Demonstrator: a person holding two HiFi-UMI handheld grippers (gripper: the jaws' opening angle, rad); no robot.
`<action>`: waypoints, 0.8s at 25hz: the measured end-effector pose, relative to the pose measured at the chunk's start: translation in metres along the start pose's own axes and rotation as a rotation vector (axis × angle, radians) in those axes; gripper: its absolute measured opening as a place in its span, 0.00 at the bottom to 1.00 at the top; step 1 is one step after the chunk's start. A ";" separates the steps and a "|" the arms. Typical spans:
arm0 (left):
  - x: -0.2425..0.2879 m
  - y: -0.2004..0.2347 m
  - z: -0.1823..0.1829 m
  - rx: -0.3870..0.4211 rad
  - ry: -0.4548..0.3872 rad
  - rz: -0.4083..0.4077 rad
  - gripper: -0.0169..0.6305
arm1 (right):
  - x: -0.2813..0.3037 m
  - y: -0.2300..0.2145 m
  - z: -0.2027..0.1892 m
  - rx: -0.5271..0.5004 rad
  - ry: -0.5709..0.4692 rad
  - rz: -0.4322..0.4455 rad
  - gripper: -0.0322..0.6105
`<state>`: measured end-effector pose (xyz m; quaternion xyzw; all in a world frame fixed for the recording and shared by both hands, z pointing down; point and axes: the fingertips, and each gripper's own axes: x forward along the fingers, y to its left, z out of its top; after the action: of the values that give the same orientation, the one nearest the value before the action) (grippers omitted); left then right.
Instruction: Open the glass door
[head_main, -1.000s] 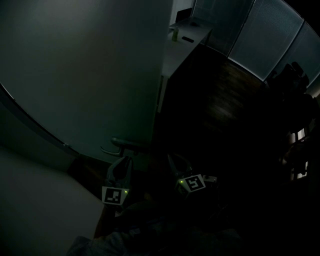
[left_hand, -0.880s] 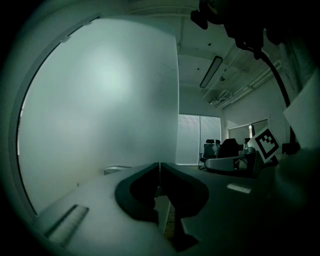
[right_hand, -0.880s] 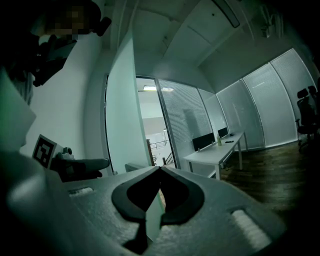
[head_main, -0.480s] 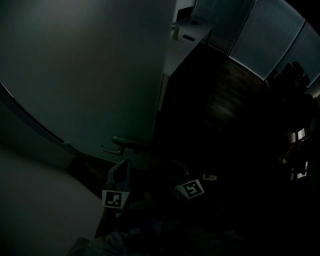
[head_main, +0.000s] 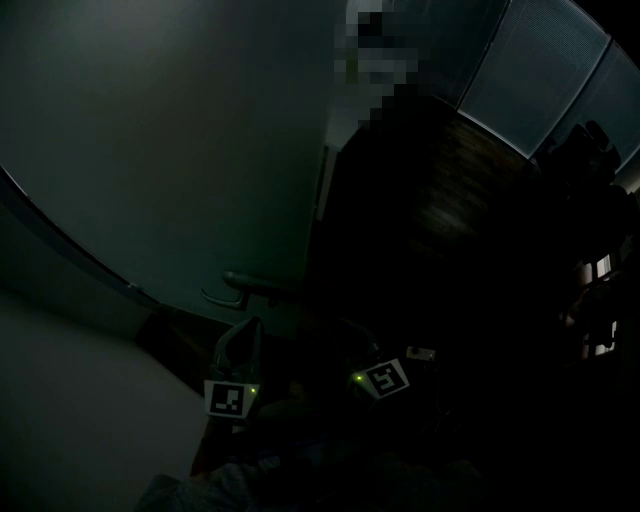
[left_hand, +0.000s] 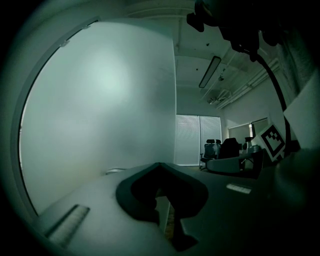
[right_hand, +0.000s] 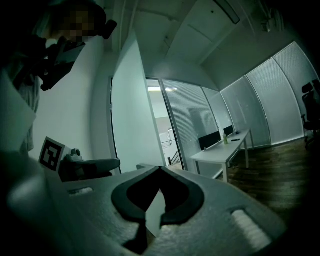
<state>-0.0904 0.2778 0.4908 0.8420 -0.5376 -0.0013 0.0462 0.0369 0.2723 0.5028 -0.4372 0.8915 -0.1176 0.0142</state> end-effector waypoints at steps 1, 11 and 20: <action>0.000 0.000 0.000 0.001 -0.001 -0.001 0.03 | 0.000 0.000 0.000 0.001 0.001 0.000 0.05; -0.002 0.001 0.003 0.017 0.004 -0.009 0.03 | 0.002 0.006 0.004 -0.005 -0.001 0.010 0.05; 0.000 -0.001 0.003 0.027 0.005 -0.019 0.03 | 0.001 0.004 0.003 -0.006 0.003 0.006 0.05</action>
<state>-0.0895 0.2777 0.4882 0.8475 -0.5296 0.0076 0.0360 0.0339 0.2736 0.4987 -0.4343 0.8933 -0.1154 0.0120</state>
